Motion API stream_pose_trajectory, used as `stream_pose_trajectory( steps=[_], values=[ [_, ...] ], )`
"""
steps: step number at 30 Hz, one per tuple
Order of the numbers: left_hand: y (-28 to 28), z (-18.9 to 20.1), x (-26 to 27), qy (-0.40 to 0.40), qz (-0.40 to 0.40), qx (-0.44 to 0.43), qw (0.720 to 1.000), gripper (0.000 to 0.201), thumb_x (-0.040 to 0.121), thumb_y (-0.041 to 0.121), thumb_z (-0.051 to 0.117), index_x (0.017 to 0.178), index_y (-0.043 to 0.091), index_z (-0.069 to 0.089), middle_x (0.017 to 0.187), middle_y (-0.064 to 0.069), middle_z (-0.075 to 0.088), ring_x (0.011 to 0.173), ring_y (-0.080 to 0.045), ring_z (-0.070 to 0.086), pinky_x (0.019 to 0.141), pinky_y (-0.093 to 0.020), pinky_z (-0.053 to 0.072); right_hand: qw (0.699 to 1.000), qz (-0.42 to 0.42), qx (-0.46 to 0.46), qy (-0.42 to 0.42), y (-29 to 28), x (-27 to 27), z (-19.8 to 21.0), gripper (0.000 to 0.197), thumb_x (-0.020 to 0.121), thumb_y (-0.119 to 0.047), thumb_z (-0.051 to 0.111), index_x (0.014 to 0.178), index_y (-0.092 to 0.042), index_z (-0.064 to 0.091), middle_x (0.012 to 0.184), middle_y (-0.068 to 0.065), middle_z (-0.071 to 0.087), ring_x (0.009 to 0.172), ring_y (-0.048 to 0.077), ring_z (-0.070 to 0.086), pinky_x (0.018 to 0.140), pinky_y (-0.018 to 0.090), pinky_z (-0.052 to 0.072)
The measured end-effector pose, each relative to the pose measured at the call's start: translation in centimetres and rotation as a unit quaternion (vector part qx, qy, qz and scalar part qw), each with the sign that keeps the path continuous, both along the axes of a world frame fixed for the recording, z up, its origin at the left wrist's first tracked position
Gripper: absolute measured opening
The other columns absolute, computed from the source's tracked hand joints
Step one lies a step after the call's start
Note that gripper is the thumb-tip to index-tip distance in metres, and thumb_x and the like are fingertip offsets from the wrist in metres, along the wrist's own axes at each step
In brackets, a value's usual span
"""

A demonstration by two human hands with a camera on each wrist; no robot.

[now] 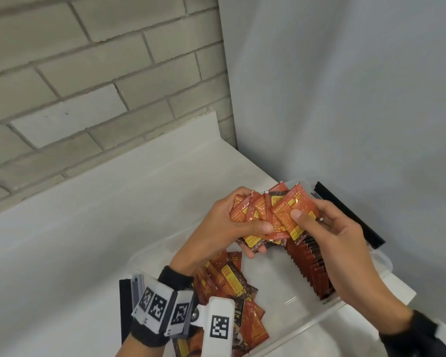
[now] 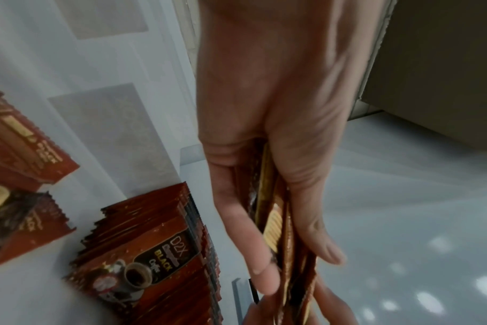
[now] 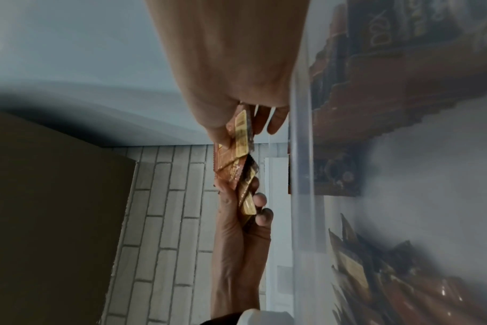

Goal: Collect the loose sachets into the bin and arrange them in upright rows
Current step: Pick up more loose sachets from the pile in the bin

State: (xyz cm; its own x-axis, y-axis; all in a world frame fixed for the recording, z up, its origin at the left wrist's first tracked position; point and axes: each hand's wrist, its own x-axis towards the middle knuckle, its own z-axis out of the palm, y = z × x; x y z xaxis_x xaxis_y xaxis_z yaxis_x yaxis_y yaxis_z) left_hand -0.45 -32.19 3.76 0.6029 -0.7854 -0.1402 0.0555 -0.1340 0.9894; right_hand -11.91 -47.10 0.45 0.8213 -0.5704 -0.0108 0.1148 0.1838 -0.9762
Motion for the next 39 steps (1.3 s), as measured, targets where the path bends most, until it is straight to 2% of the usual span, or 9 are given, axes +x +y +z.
stream_pose_trajectory(
  steps=[4,7,11,17,22,26,30,34,39],
  values=[
    [-0.1,-0.1,0.0,-0.006,-0.026,0.011,1.0,0.042,0.076,0.007,0.076,0.109,0.016,0.052,0.093,-0.007,0.073,0.066,-0.026,0.069,0.049,-0.03,0.055,0.999,0.017,-0.023,0.018,0.2,-0.1,0.4,0.027,0.074,-0.032,0.07,0.096,-0.018,0.072,0.09,-0.004,0.075,0.082,0.012,0.071,0.067,0.013,0.053],
    [-0.1,-0.2,0.0,-0.008,-0.029,0.006,1.0,0.043,0.076,0.003,0.075,0.108,0.019,0.052,0.091,-0.006,0.073,0.067,-0.024,0.069,0.049,-0.029,0.055,0.999,0.034,-0.035,0.024,0.2,-0.1,0.6,0.028,0.075,-0.03,0.07,0.101,-0.02,0.072,0.093,-0.006,0.075,0.085,0.01,0.071,0.07,0.013,0.053],
    [0.0,-0.1,0.0,0.011,-0.018,-0.012,1.0,0.04,0.078,0.004,0.073,0.112,0.013,0.053,0.091,-0.01,0.072,0.065,-0.025,0.068,0.047,-0.028,0.054,0.997,0.054,-0.059,0.01,0.5,0.0,0.5,0.034,0.076,-0.024,0.068,0.11,-0.025,0.068,0.1,-0.014,0.073,0.091,0.002,0.068,0.071,0.008,0.049],
    [0.3,-0.2,0.1,0.026,-0.028,0.006,0.999,0.024,0.083,0.01,0.069,0.106,0.017,0.062,0.092,-0.012,0.073,0.063,-0.024,0.067,0.042,-0.025,0.052,0.992,0.044,-0.119,0.013,0.5,-0.1,-0.1,0.042,0.076,-0.034,0.067,0.117,-0.031,0.064,0.11,-0.016,0.068,0.105,0.005,0.063,0.087,0.024,0.053],
    [0.3,-0.2,-0.1,0.03,-0.052,0.01,0.998,0.035,0.082,0.022,0.07,0.115,0.018,0.056,0.097,-0.016,0.072,0.066,-0.025,0.068,0.044,-0.026,0.052,0.992,0.065,-0.112,0.009,0.4,0.0,-0.2,0.037,0.078,-0.03,0.062,0.115,-0.025,0.06,0.105,-0.016,0.068,0.1,0.002,0.064,0.078,0.015,0.053],
    [0.6,-0.4,0.3,0.036,-0.077,-0.003,0.996,0.051,0.08,0.023,0.072,0.122,0.022,0.041,0.102,-0.009,0.072,0.081,-0.031,0.069,0.064,-0.04,0.055,0.995,0.057,-0.082,0.013,0.2,0.1,-0.5,0.036,0.078,-0.031,0.062,0.112,-0.022,0.06,0.102,-0.015,0.069,0.096,0.002,0.065,0.077,0.012,0.051],
    [0.6,-0.6,0.6,0.084,-0.08,-0.036,0.993,0.049,0.077,0.018,0.067,0.117,0.011,0.038,0.102,-0.013,0.07,0.08,-0.032,0.068,0.058,-0.028,0.055,0.997,0.048,-0.063,0.025,0.2,0.2,-0.5,0.037,0.076,-0.037,0.061,0.11,-0.023,0.057,0.102,-0.01,0.07,0.092,0.002,0.066,0.072,0.009,0.049],
    [0.6,-0.6,0.4,0.04,-0.062,-0.029,0.997,0.032,0.09,0.016,0.06,0.117,0.011,0.045,0.101,-0.015,0.069,0.082,-0.03,0.068,0.059,-0.028,0.056,0.996,0.043,-0.071,0.029,0.3,0.2,-0.5,0.038,0.077,-0.038,0.061,0.111,-0.025,0.054,0.105,-0.01,0.07,0.095,0.004,0.066,0.08,0.017,0.051],
    [0.5,0.1,0.1,0.029,-0.06,-0.022,0.997,0.029,0.093,0.014,0.058,0.121,0.01,0.052,0.104,-0.016,0.07,0.077,-0.033,0.07,0.053,-0.026,0.055,0.997,0.028,-0.07,0.011,0.1,0.0,-0.4,0.034,0.082,-0.032,0.06,0.114,-0.023,0.054,0.105,-0.009,0.07,0.1,0.009,0.065,0.086,0.027,0.052]
  ],
)
